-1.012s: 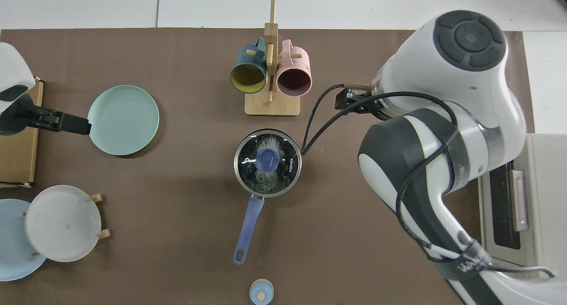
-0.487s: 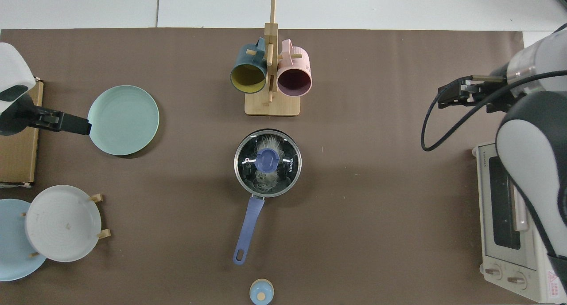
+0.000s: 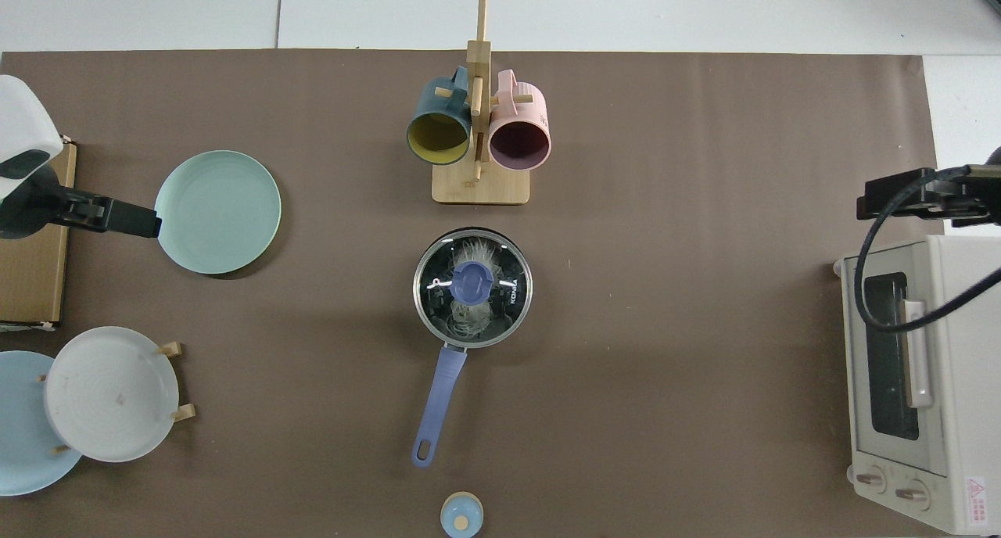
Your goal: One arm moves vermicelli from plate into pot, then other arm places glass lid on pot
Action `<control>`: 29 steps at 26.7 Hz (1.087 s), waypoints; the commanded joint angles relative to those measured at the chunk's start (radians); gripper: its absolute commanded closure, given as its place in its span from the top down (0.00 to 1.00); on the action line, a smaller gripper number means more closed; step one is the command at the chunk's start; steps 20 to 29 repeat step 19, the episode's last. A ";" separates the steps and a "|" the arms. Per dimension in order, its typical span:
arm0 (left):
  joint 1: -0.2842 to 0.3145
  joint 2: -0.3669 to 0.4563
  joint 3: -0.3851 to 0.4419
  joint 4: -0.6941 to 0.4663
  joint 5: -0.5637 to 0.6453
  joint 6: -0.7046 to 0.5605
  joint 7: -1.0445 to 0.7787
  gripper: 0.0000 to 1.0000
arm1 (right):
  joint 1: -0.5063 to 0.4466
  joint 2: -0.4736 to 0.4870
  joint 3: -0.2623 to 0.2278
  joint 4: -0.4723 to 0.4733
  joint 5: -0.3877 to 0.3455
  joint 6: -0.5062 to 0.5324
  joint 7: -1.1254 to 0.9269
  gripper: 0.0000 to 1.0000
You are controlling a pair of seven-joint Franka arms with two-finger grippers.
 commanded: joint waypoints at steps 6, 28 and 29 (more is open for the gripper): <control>0.001 -0.011 -0.003 -0.004 0.021 -0.007 0.008 1.00 | -0.097 -0.021 0.023 -0.029 0.020 -0.013 -0.114 1.00; -0.001 -0.013 -0.001 -0.003 0.021 -0.007 0.008 1.00 | -0.098 -0.026 0.029 -0.040 0.020 -0.016 -0.111 1.00; -0.001 -0.013 -0.001 -0.003 0.021 -0.007 0.008 1.00 | -0.098 -0.026 0.029 -0.040 0.020 -0.016 -0.111 1.00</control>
